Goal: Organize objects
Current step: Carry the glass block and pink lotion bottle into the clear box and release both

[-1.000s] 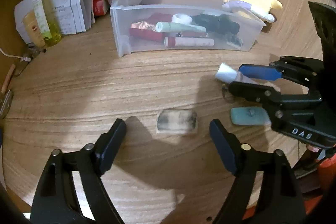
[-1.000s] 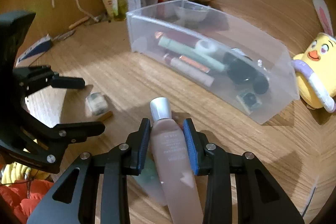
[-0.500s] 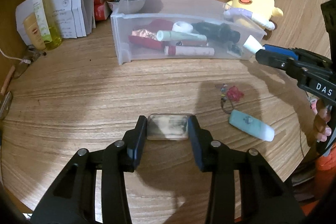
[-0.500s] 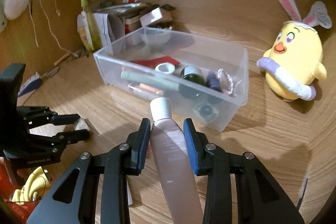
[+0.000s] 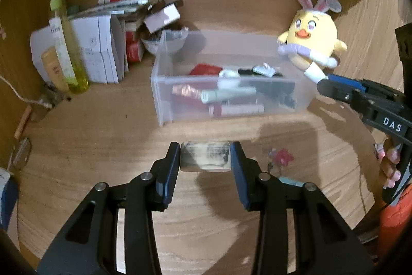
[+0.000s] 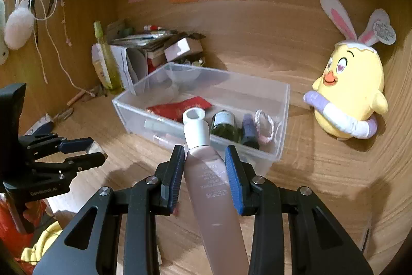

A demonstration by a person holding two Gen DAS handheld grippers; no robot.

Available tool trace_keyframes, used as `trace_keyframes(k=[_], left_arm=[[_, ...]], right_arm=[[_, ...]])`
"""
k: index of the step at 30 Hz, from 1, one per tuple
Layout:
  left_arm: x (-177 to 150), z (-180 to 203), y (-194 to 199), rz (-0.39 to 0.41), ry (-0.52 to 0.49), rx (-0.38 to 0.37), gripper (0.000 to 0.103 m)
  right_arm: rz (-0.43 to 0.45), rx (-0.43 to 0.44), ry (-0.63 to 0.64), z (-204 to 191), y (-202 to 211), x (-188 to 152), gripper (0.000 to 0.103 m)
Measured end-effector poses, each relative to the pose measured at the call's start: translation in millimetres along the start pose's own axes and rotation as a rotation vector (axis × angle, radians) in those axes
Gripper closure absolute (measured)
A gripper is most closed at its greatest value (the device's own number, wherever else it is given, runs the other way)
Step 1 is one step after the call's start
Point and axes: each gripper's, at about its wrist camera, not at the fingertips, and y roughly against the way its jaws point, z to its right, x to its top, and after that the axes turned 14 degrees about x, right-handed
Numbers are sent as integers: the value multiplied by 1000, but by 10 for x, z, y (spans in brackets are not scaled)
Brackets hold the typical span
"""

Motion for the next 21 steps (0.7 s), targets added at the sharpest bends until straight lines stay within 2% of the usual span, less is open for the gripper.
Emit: trace_keyframes(k=[12, 21], left_arm=[[364, 17, 25, 75, 17, -7, 63], [596, 35, -84, 92, 19, -8, 63]], right_arm=[[40, -15, -2, 96, -19, 222, 73], [46, -33, 7, 193, -129, 434, 73]])
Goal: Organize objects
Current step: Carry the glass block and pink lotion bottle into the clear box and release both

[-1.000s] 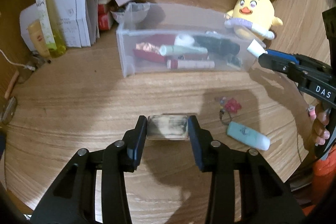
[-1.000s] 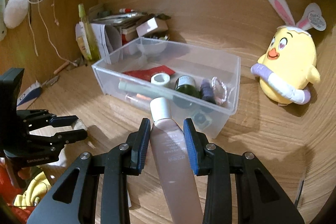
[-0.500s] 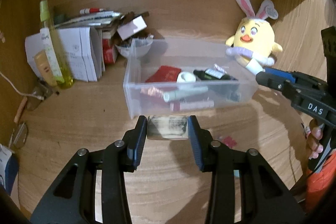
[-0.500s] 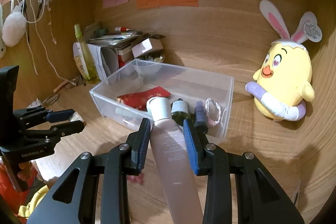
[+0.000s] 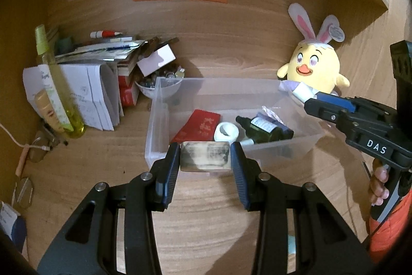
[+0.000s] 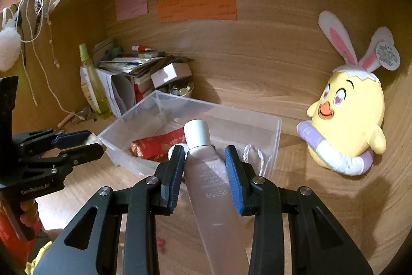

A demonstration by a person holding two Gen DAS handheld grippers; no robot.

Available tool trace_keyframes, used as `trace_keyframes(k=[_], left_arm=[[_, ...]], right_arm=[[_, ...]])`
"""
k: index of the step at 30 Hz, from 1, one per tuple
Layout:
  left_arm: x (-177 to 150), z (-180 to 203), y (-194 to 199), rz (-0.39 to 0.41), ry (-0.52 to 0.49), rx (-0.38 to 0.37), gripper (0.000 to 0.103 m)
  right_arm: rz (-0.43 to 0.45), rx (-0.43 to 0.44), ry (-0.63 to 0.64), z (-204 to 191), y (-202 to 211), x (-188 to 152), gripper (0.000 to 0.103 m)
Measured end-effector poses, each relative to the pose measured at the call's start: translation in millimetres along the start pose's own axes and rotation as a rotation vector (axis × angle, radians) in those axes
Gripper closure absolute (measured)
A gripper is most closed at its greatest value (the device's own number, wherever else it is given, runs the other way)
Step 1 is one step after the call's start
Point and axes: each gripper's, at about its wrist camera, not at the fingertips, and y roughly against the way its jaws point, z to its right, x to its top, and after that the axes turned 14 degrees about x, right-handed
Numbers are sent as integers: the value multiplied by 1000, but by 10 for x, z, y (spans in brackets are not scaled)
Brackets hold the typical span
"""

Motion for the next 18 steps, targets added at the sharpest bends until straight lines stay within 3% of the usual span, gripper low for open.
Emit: trace_keyframes(k=[9, 18], left_arm=[[196, 24, -170, -11, 8, 14, 63], [306, 125, -413, -38, -21, 21, 63]], right_arm=[[-8, 0, 21, 54, -180, 175, 73], [-82, -22, 45, 69, -521, 221, 73]])
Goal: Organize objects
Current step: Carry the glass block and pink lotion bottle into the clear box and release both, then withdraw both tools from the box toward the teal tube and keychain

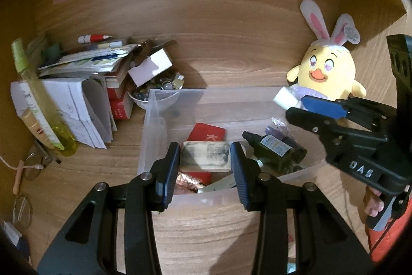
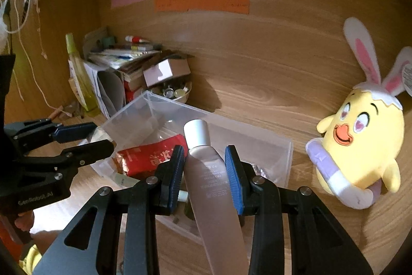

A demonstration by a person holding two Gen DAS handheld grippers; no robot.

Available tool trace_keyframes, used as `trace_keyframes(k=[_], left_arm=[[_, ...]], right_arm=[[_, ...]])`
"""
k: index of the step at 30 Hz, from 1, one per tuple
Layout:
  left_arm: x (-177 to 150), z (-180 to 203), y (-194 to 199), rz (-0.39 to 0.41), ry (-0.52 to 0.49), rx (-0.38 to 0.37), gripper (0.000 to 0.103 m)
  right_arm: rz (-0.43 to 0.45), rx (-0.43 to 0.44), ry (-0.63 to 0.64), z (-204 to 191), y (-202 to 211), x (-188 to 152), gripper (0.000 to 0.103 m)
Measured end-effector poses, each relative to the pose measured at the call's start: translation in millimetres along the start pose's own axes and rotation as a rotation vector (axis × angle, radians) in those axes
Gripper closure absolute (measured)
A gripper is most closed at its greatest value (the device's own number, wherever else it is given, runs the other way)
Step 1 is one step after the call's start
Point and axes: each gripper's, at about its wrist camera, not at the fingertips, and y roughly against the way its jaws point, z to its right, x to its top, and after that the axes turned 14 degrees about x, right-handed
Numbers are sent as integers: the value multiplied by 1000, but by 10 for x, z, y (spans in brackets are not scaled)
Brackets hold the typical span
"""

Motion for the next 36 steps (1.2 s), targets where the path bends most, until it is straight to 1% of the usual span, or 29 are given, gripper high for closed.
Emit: trace_keyframes(k=[5, 8, 9, 10, 13, 17, 25, 27, 30, 32, 33, 34, 35, 36], left_arm=[[19, 45, -147, -27, -13, -1, 63], [26, 64, -244, -46, -20, 3, 63], [28, 66, -277, -54, -20, 2, 63], [27, 66, -313, -62, -20, 0, 63], [21, 63, -414, -88, -16, -6, 63], [5, 77, -481, -108, -18, -16, 63], [38, 65, -393, -87, -16, -25, 63], [44, 56, -353, -82, -15, -28, 62], [40, 39, -264, -68, -12, -31, 55], [39, 41, -197, -53, -12, -30, 52], [36, 41, -145, -43, -14, -30, 48], [34, 43, -107, -36, -16, -31, 44], [34, 42, -71, -30, -17, -31, 41], [30, 44, -25, -22, -18, -29, 37]], right_arm=[[-53, -20, -4, 58, -221, -31, 73], [-76, -18, -15, 100, -311, -69, 73], [-82, -17, -17, 109, -332, -79, 74], [-91, -15, -18, 114, -357, -87, 80], [-107, -16, -19, 117, -405, -106, 81], [-114, -15, -13, 96, -404, -119, 81], [-98, -2, -8, 42, -269, -88, 81], [-93, 0, -8, 21, -222, -86, 80], [-73, -6, -4, -9, -119, -90, 69], [-55, -21, 6, -41, -42, -97, 62], [-46, -27, 8, -58, 0, -102, 60], [-36, -31, 8, -71, 41, -109, 55], [-26, -32, 9, -85, 82, -117, 52], [-19, -35, 10, -100, 118, -128, 50]])
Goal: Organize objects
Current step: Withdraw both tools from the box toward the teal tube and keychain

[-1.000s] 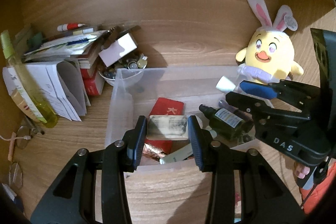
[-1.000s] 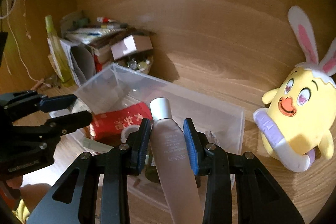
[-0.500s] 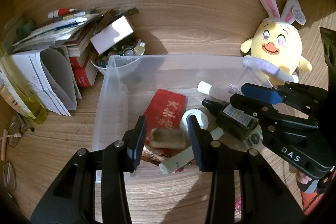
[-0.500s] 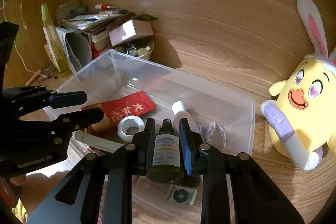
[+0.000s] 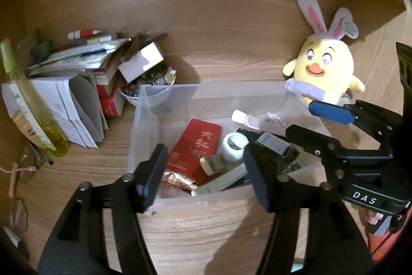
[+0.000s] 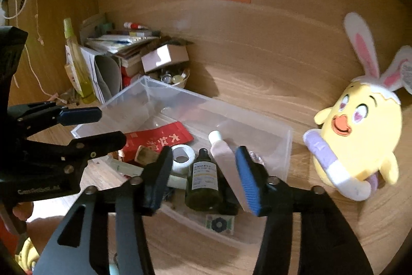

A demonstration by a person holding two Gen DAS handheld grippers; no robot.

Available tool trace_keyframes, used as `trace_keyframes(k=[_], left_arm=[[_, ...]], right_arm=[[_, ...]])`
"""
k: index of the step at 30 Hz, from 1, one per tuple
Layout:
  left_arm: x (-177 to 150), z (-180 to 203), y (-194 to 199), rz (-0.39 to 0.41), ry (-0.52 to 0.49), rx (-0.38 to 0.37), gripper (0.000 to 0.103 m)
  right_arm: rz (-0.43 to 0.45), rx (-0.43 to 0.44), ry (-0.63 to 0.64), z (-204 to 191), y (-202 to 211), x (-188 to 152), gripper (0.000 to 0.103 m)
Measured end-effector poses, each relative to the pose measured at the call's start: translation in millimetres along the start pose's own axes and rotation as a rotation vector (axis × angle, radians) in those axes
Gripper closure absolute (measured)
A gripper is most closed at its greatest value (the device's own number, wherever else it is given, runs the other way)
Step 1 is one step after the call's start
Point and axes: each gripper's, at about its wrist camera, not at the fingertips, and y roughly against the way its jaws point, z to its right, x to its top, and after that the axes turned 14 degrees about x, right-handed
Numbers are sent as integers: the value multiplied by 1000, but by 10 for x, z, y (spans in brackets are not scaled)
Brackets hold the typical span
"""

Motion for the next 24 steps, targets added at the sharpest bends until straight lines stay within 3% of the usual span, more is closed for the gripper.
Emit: trace_keyframes(k=[6, 9, 16, 24], left_arm=[[-49, -12, 234, 29, 4, -6, 25], [-109, -32, 338, 38, 9, -18, 22], [-374, -20, 492, 40, -23, -10, 20], [-695, -39, 478, -14, -34, -10, 20]], right_arm=[[32, -23, 25, -130, 220, -101, 44], [48, -25, 26, -178, 316, -168, 35], [50, -7, 4, -274, 431, -381, 35], [-8, 30, -35, -356, 400, -719, 35]])
